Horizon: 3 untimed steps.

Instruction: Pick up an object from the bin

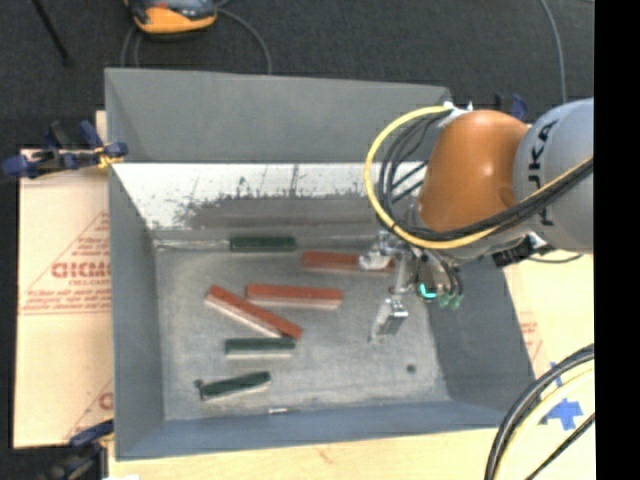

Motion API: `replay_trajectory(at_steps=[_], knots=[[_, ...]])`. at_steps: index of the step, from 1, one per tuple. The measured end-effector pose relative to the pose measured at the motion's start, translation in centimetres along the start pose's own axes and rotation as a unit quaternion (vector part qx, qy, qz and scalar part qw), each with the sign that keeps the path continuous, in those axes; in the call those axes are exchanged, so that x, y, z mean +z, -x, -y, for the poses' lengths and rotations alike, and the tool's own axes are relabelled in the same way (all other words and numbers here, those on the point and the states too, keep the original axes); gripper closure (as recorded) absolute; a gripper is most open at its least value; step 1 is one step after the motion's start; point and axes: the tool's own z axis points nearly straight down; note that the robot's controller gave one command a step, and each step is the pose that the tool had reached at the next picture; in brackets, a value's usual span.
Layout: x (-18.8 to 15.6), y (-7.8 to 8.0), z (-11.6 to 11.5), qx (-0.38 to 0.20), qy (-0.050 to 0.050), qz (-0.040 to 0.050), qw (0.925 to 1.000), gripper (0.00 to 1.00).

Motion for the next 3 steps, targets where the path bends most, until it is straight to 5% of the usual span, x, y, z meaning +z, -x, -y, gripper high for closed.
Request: replay_trajectory(at_steps=[1, 2, 3], knots=[[-0.4, 0.2, 0.0, 0.0, 0.0, 0.0038, 1.0, 0.0], [7.5, 6.6, -4.1, -0.001, 0.0, 0.004, 1.0, 1.0], [7.5, 6.6, -4.1, -0.001, 0.0, 0.004, 1.0, 1.0]])
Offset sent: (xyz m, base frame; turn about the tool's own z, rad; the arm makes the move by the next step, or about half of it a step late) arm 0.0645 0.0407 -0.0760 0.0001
